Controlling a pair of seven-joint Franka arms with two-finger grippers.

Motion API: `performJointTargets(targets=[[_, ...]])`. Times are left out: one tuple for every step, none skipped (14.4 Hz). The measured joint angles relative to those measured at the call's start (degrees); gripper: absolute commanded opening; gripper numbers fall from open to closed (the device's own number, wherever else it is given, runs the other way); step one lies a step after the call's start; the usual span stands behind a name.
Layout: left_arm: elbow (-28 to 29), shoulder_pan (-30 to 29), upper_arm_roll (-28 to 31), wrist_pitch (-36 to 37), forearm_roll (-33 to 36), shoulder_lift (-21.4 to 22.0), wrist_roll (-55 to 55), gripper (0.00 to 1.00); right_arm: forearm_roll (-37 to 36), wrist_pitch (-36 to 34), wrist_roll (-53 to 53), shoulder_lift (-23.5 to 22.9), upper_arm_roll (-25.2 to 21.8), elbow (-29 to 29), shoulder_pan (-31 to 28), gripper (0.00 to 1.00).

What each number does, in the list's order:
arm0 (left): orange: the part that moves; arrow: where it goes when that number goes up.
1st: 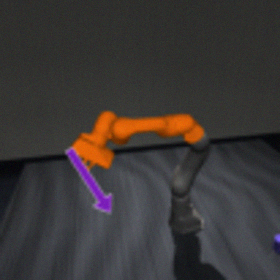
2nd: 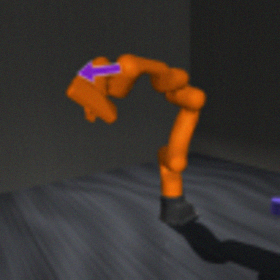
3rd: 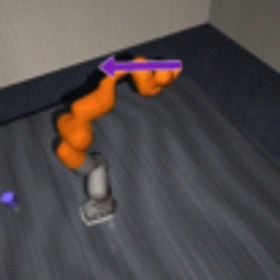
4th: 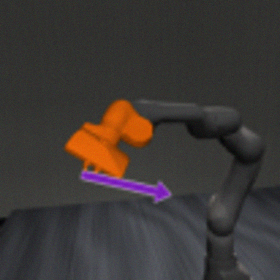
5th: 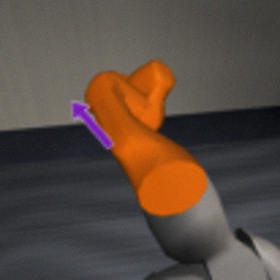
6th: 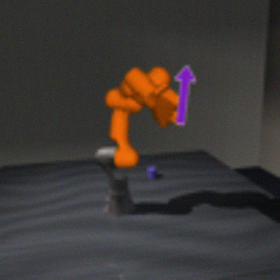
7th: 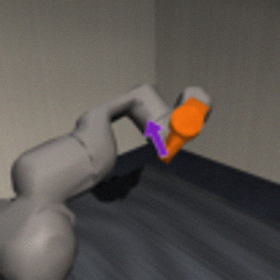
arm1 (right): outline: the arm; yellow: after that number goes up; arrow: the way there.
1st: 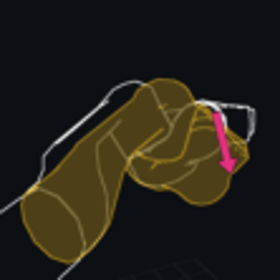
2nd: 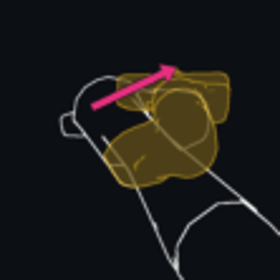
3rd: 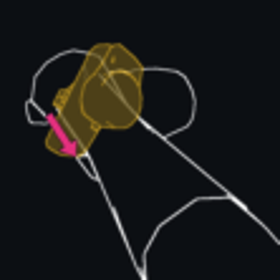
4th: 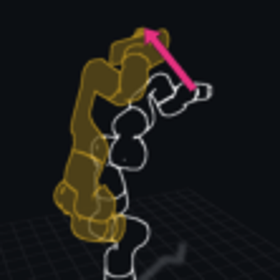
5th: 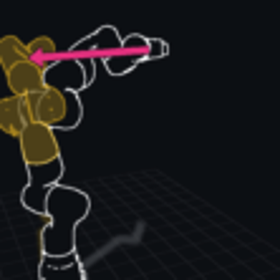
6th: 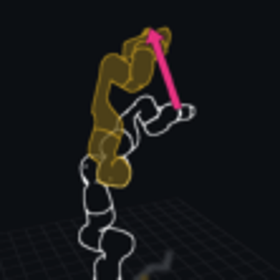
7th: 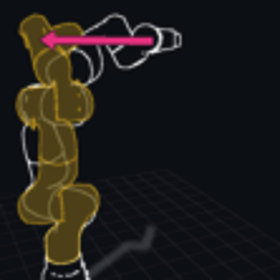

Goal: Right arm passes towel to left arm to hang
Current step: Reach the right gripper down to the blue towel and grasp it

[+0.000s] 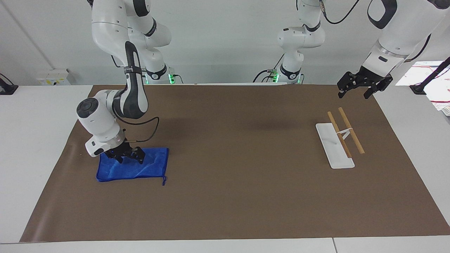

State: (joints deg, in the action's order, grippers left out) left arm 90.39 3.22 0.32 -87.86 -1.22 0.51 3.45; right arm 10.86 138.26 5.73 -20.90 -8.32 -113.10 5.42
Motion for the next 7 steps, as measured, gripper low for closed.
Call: performJointTargets(targets=[[0.00,0.00,0.00,0.00,0.00,0.00,0.00,1.00,0.00,0.50,1.45,-0.51,0.00,0.01,0.05,1.00],[0.00,0.00,0.00,0.00,0.00,0.00,0.00,1.00,0.00,0.59,2.37,-0.77,0.00,0.01,0.10,1.00],[0.00,0.00,0.00,0.00,0.00,0.00,0.00,1.00,0.00,0.60,2.93,-0.82,-0.01,0.01,0.19,1.00],[0.00,0.00,0.00,0.00,0.00,0.00,0.00,1.00,-0.14,0.60,3.41,-0.82,0.00,0.01,0.37,0.87],[0.00,0.00,0.00,0.00,0.00,0.00,0.00,1.00,-0.63,0.60,3.71,-0.83,0.00,-0.01,0.61,0.66],[0.00,0.00,0.00,0.00,0.00,0.00,0.00,1.00,-1.38,0.59,3.75,-0.85,0.00,-0.02,0.84,0.50],[0.00,0.00,0.00,0.00,0.00,0.00,0.00,1.00,-2.06,0.59,3.77,-0.87,0.00,-0.02,0.98,0.31]])
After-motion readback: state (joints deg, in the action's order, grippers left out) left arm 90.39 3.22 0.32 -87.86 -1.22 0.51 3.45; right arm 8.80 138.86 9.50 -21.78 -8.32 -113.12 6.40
